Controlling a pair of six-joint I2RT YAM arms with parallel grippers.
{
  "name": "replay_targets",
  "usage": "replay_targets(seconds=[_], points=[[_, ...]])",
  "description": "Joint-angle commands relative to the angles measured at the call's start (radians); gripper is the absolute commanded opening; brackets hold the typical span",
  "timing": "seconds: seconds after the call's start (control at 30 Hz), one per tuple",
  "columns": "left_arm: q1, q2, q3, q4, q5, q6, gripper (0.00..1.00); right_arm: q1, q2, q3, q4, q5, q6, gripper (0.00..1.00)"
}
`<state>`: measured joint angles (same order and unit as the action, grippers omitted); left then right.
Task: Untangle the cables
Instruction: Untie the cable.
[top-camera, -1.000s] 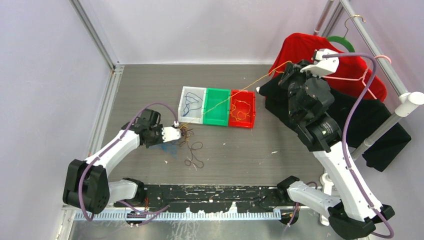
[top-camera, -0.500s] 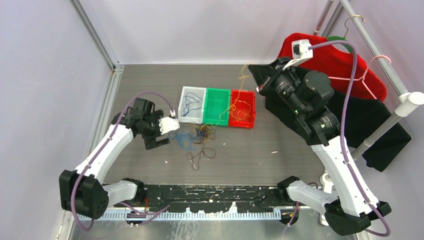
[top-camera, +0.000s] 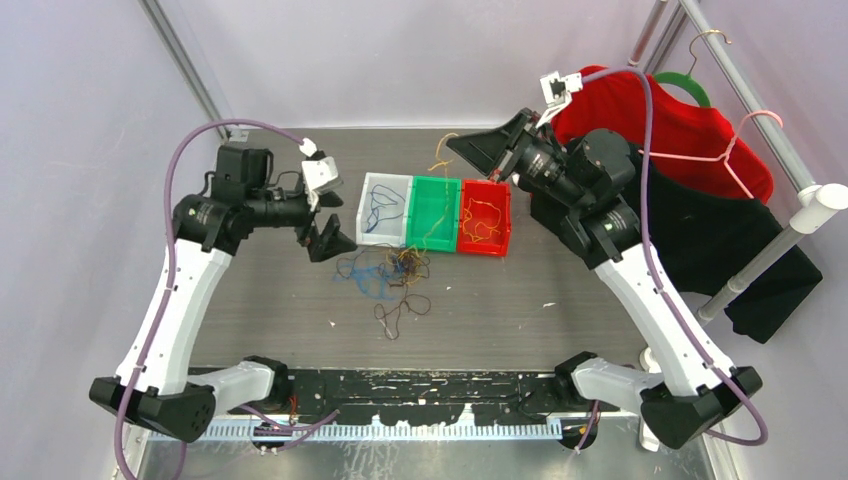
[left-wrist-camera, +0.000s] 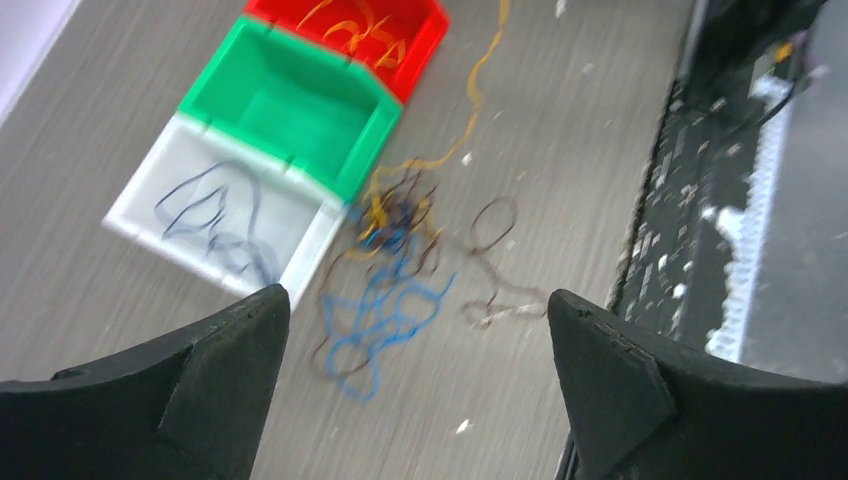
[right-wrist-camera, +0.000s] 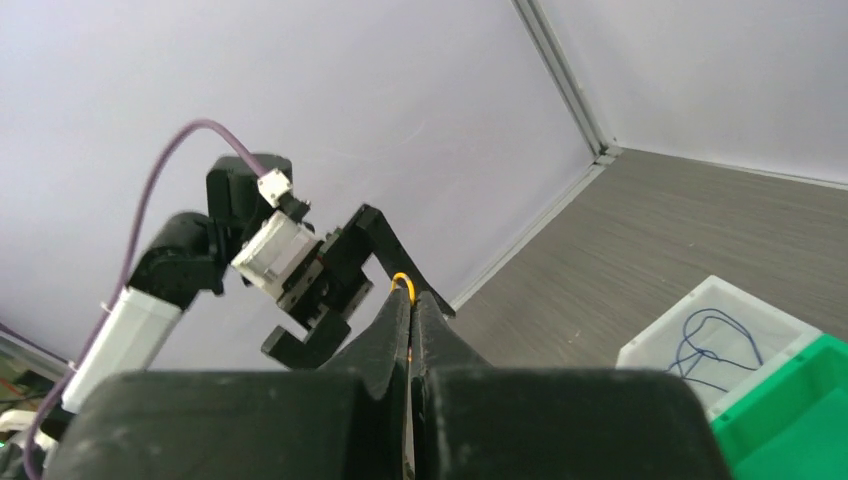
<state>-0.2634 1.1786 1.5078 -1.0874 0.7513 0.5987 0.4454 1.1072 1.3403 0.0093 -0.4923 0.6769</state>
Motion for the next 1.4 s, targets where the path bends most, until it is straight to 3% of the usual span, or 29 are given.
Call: replay_targets(seconds=[0.0, 0.13, 0.27, 0.53, 0.73, 0.83, 0.93, 0.97, 1.0, 1.2, 1.3, 1.37], points=[[-0.09, -0.084, -0.158, 0.42, 0.194, -0.305, 1.0, -0.002, 0.016, 0.0, 0.166, -0.03, 0.13, 0.01], [-0.273, -0.05, -0.24, 0.614, 0.004, -0.343, 1.0, -0.002, 0.031, -0.009, 0.238, -0.023, 0.188, 0.01], [-0.325, 0.053, -0.239, 0.71, -0.04, -0.402, 0.96, -0.002, 0.056, 0.018, 0.264, -0.025, 0.22, 0.01], [-0.336, 0.181, -0.187, 0.792, -0.052, -0.435, 0.46, -0.002, 0.08, 0.042, 0.331, -0.028, 0.259, 0.01], [-0.336, 0.199, -0.198, 0.816, -0.035, -0.466, 0.14, -0.002, 0.093, 0.036, 0.387, -0.041, 0.3, 0.01], [-0.336, 0.206, -0.192, 0.827, 0.047, -0.505, 0.15, -0.002, 0.1, 0.025, 0.4, -0.048, 0.312, 0.01], [-0.336, 0.221, -0.173, 0.804, 0.103, -0.532, 0.33, -0.002, 0.101, 0.013, 0.409, -0.045, 0.32, 0.01], [-0.336, 0.224, -0.17, 0.8, 0.107, -0.533, 0.34, -0.002, 0.099, 0.008, 0.415, -0.045, 0.322, 0.01], [-0.336, 0.225, -0.169, 0.801, 0.101, -0.534, 0.33, -0.002, 0.097, 0.005, 0.42, -0.045, 0.326, 0.01], [-0.329, 0.245, -0.109, 0.811, 0.089, -0.611, 0.01, -0.002, 0.102, 0.007, 0.421, -0.057, 0.333, 0.01], [-0.318, 0.232, -0.078, 0.79, 0.109, -0.66, 0.0, -0.002, 0.093, 0.004, 0.4, -0.072, 0.313, 0.02], [-0.308, 0.203, -0.057, 0.747, 0.119, -0.661, 0.0, -0.002, 0.075, -0.013, 0.371, -0.077, 0.267, 0.1]])
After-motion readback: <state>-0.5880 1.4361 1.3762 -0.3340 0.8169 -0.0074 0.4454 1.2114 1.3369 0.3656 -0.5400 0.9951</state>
